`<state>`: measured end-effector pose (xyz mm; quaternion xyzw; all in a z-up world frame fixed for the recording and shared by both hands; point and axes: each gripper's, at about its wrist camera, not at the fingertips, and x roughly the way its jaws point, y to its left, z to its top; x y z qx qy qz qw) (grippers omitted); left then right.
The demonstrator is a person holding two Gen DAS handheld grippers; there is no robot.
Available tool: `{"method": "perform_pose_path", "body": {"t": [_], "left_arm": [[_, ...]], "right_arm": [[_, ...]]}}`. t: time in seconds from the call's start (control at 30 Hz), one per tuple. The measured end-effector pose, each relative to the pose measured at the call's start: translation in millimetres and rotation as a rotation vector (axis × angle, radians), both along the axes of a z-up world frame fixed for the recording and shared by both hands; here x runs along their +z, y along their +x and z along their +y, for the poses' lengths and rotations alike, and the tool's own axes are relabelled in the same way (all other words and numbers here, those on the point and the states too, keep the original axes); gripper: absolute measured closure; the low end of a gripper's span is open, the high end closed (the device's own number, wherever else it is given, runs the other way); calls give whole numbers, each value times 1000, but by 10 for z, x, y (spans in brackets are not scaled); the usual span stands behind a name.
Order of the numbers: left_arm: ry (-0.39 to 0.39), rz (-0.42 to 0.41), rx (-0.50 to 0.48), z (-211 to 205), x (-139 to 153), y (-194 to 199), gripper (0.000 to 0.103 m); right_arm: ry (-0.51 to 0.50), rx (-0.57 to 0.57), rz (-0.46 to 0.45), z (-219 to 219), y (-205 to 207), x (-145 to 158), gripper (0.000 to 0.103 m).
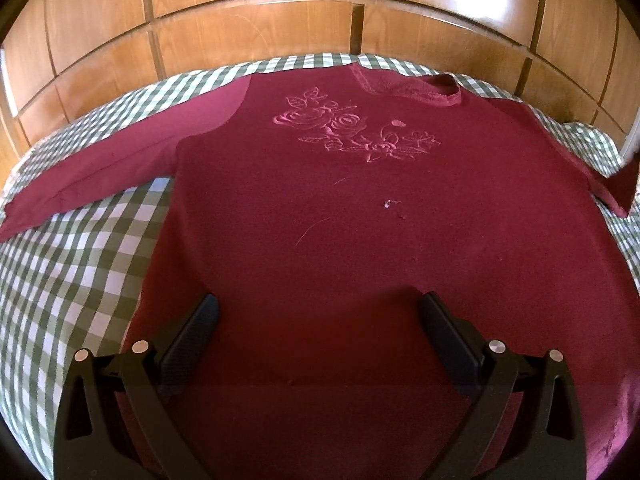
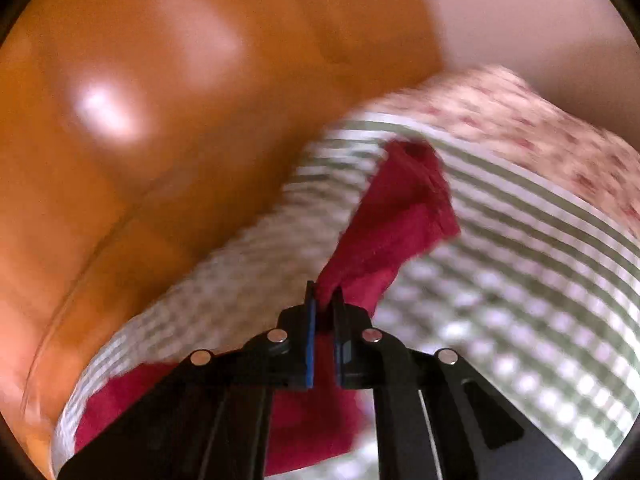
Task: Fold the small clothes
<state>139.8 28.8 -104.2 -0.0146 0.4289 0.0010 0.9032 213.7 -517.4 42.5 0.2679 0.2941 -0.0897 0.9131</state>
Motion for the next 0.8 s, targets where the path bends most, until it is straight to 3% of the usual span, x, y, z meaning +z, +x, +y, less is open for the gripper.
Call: {"method": "perform_pose_path", "body": {"t": [0.2,0.3,0.43,0.47,0.5,0.57,0.7,0.8], "left_arm": [[-46,3,-16,64,94,-29,4],[-66,-14,-8,141,179,-58,4],[-80,-56,7,294,321,-72,4],[-80,-65,17,355,352,-64,4],[-86,-69,25,399,368,-61,4],[-108,-79,47,516,400,-50,4],[-156,-75,84,727,413,43,4],[-200,-61,92,795,399,123,4]], "right_arm": [[-20,362,-31,1630,127,120,97],[-89,521,3,2503,91,-15,97],[-210,651,57,3336,-28,-245,94],[-256,676,66,3517,-93,-302,88],[-278,692,67,3613,-131,-333,67],[-344,705,35,3755,-304,-353,50],[-476,672,12,3824,-602,-363,32],[-564,640,-1,3792,-816,-357,27]]}}
